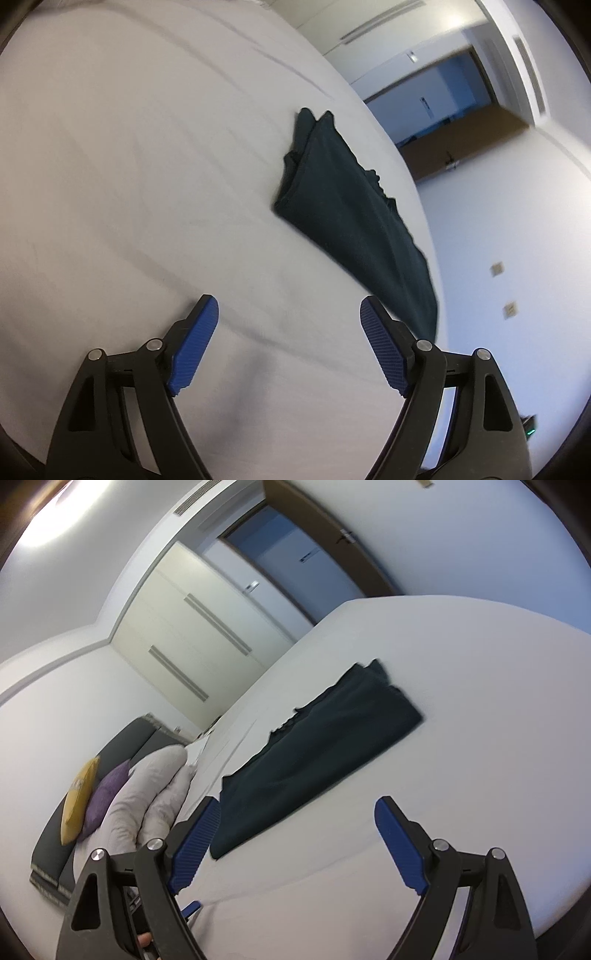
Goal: Fold small clothes
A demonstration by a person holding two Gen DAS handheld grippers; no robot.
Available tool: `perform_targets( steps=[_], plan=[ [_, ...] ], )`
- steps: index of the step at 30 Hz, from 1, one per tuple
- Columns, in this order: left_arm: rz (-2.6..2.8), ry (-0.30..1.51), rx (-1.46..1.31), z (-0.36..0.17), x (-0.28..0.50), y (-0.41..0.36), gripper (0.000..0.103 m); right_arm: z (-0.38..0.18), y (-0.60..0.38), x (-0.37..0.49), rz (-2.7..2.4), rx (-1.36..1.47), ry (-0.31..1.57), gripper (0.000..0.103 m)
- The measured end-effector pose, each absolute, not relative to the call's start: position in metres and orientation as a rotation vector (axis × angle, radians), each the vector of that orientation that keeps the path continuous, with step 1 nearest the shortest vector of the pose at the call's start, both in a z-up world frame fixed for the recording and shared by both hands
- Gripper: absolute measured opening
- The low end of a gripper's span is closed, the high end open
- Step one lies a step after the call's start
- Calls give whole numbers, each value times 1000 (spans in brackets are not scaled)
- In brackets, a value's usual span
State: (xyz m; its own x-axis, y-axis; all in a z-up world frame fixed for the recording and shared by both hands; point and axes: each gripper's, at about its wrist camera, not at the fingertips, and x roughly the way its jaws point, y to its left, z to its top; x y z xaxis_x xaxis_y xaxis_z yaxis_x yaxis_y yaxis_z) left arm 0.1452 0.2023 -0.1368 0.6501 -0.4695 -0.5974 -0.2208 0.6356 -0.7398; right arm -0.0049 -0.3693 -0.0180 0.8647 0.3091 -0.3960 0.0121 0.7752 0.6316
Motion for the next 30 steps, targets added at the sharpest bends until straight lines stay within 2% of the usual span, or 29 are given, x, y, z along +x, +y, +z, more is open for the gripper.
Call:
perform_targets(
  steps=[6,13,26,30],
  plan=[
    [-178,873,-1012,-144,174,203,79,-28,-351,8,234,658,557,88],
    [-166,987,-1059,-156,245,206,79,-44,-348,29,247,688,602,88],
    [-135,1082,-1149,-172,301,199,78,-67,-337,41,266,705,659,87],
    [-197,1075,-1265,-179,305,201,77,-67,-338,41,265,712,656,87]
  ],
)
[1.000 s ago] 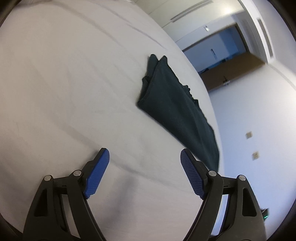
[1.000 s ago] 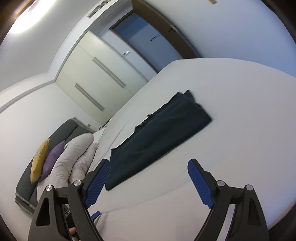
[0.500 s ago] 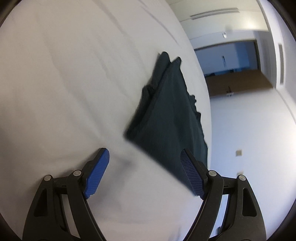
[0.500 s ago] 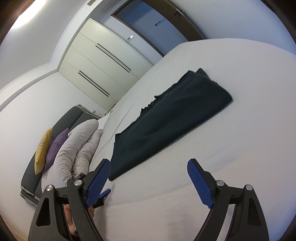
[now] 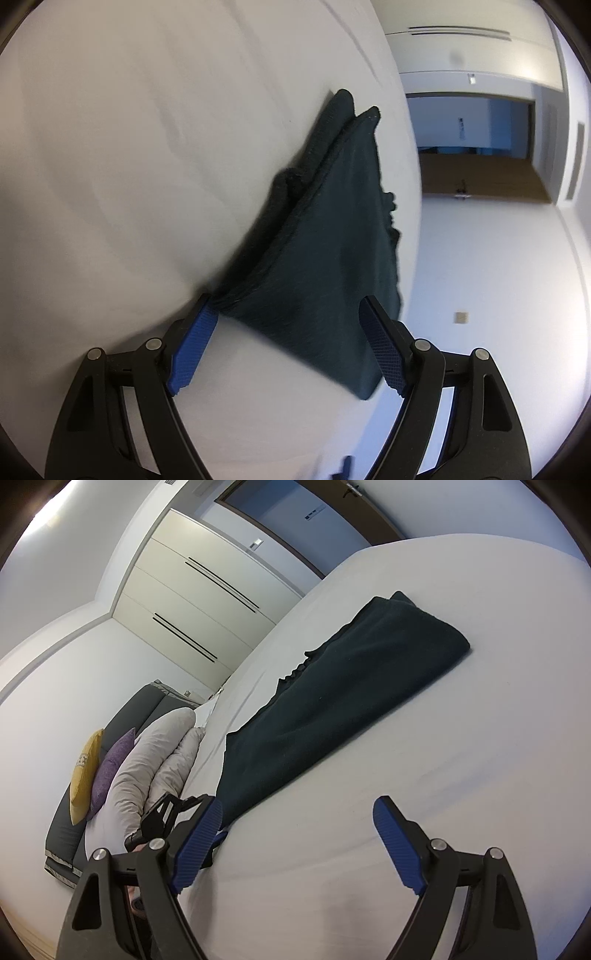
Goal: Fold small clothes
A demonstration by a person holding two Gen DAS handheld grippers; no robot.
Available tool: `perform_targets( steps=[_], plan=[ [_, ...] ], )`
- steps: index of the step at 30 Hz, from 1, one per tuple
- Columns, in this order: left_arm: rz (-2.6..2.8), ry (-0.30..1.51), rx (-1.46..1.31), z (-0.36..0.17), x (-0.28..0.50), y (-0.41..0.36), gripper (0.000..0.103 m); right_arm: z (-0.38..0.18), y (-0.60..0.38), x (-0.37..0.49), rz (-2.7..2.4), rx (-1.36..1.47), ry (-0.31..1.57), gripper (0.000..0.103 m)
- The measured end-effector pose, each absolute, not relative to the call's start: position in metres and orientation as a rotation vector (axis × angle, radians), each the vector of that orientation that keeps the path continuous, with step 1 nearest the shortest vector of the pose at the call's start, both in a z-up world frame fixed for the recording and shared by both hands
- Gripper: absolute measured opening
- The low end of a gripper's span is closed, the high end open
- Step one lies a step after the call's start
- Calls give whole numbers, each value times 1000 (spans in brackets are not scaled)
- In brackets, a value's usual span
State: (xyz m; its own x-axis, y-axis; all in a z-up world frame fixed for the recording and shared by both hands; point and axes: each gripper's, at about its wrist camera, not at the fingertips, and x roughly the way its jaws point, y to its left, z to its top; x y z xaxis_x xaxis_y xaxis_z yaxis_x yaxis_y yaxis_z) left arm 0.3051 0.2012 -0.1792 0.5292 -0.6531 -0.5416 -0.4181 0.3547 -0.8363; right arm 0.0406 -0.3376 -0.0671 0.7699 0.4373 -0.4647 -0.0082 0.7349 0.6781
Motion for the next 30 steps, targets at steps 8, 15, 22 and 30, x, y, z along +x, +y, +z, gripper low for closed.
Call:
perform_targets(
  steps=[8,15,22,30],
  plan=[
    [-230,911,-1463,-195,295,200,69,-67,-328,45,280,705,669,86],
    [-239,920,-1404,-200,325,182,51,-54,-310,75,309,650,686,85],
    [-233,883,-1364,-204,345,172,31,-29,-264,161,359,498,739,80],
    [-237,908,-1195,-203,361,167,10,-43,-215,270,413,428,886,64]
  ],
)
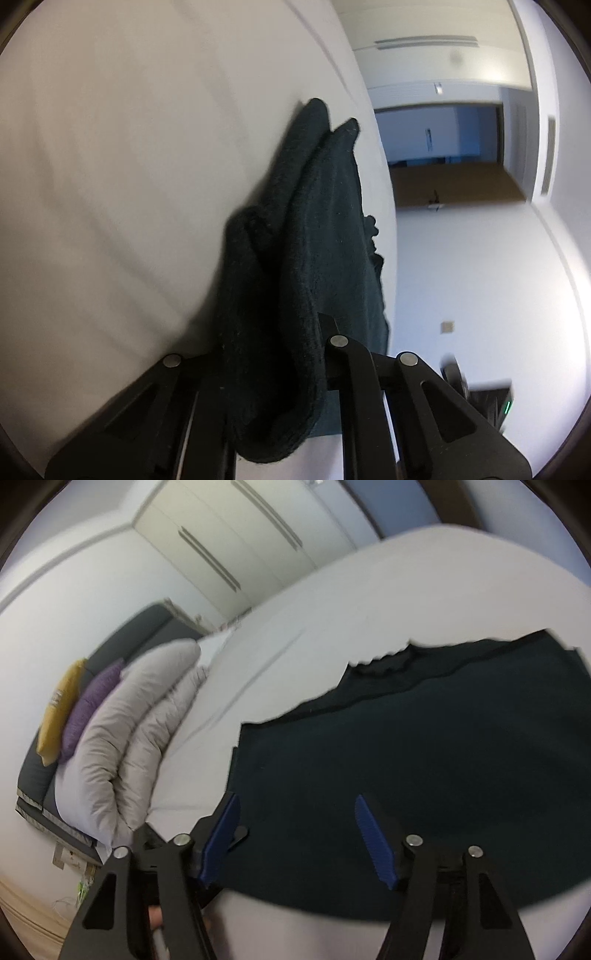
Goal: Fold small clothes
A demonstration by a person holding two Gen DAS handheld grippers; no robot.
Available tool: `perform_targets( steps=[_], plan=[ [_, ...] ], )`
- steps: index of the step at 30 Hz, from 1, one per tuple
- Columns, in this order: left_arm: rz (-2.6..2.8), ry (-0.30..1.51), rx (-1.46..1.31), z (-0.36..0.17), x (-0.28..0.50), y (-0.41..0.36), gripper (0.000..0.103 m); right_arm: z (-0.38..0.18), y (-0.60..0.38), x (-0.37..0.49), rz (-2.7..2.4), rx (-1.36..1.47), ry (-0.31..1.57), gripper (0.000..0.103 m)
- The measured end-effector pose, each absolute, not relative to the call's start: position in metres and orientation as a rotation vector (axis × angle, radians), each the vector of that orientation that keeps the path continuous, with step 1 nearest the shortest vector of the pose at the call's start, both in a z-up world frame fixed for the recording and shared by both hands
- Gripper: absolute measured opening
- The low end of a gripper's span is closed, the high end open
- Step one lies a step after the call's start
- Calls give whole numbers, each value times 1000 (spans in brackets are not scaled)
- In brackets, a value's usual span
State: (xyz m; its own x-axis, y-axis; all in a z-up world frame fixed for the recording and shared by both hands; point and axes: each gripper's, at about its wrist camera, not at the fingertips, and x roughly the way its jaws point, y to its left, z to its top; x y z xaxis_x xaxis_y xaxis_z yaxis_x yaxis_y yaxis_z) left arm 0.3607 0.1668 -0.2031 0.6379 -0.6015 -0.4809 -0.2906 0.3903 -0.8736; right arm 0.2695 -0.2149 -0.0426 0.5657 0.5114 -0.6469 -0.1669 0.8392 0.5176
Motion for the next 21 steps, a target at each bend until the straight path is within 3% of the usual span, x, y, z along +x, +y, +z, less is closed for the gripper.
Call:
perform_targets(
  steps=[6,12,15,17,21],
  plan=[
    [-230,903,-1098,-188,368,159,10,-94,-197,320,393,420,1065,61],
    [-188,863,-950,-146,371,140,9,-99,-197,323,439,391,1043,61],
    [-205,807,-669,-95,387,90,9,-92,-221,325,488,519,1065,63],
    [-242,767,-331,-63,397,18,9,-83,-249,326,505,623,1031,71],
    [-273,701,82,-75,377,-76,9,-77,-298,331,533,816,986,83]
  ],
)
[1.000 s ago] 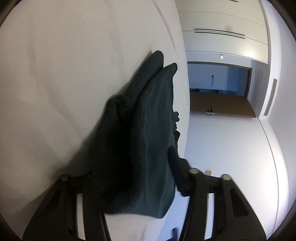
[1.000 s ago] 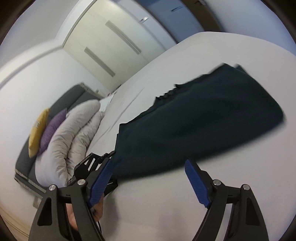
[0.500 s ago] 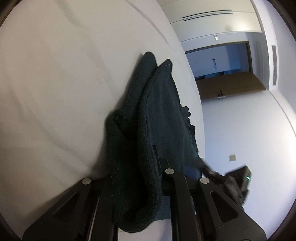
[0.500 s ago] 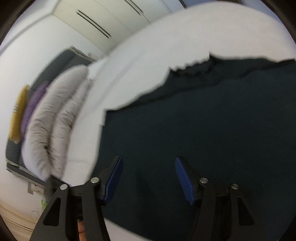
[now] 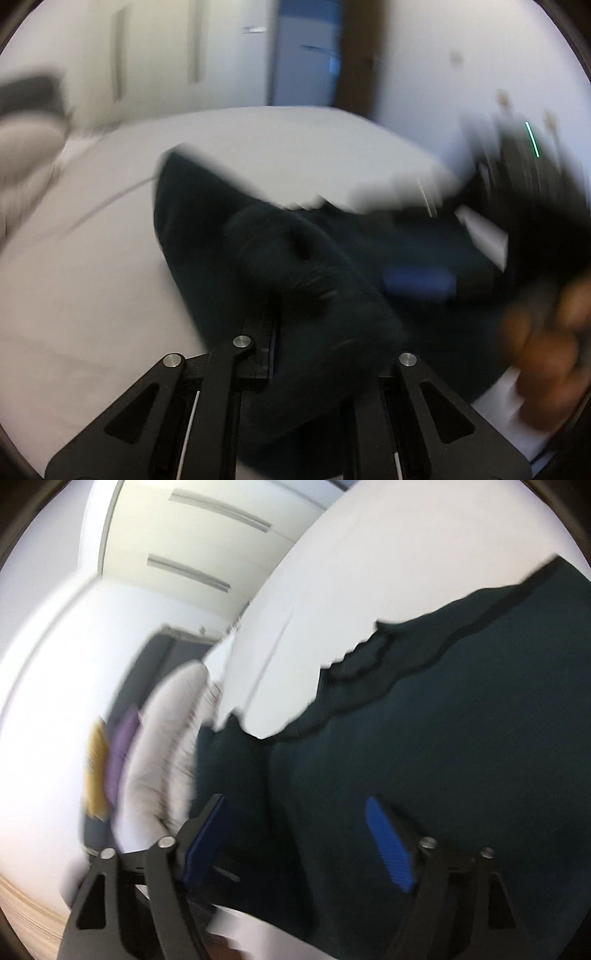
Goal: Fold small clothes
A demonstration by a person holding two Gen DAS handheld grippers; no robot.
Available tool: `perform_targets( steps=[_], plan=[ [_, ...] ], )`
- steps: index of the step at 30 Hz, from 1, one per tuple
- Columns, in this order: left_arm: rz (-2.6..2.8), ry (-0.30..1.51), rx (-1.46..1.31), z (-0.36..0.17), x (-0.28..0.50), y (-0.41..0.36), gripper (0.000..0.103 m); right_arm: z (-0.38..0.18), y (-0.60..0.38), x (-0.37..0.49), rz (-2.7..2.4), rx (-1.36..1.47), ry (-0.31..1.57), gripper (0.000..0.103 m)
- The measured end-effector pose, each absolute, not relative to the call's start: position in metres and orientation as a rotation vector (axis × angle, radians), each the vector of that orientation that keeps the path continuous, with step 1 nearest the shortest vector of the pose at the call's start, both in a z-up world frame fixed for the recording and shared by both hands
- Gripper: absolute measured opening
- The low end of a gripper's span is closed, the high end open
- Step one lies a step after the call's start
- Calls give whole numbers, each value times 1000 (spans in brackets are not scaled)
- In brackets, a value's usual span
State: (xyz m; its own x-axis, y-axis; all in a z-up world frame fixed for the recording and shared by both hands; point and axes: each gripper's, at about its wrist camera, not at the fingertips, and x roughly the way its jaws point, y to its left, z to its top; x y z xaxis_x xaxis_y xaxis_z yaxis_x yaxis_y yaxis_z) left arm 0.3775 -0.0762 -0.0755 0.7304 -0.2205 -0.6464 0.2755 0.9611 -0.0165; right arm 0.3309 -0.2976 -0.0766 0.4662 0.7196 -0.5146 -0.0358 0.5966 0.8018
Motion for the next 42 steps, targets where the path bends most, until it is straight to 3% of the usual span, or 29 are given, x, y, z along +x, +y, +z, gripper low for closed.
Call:
perform_targets(
  steps=[4,15,18,22,23,42],
  plan=[
    [-264,701,204,-106,362,-106,9,-89,-307,340,581,844,1064,85],
    [-260,616,281,-89,310,-93,9,-96,-270,361,675,850,1122,83],
    [-265,598,334,-91,300,-98,9,-97,-260,368,664,808,1139,68],
    [-272,613,348,-97,291,-99,9,-103,-261,373,597,742,1146,22],
    [-277,618,347,-99,291,-100,9,-105,-266,372,577,736,1139,18],
    [-491,606,400,-83,301,-208,9,-59,-406,331,425,604,936,13]
  ],
)
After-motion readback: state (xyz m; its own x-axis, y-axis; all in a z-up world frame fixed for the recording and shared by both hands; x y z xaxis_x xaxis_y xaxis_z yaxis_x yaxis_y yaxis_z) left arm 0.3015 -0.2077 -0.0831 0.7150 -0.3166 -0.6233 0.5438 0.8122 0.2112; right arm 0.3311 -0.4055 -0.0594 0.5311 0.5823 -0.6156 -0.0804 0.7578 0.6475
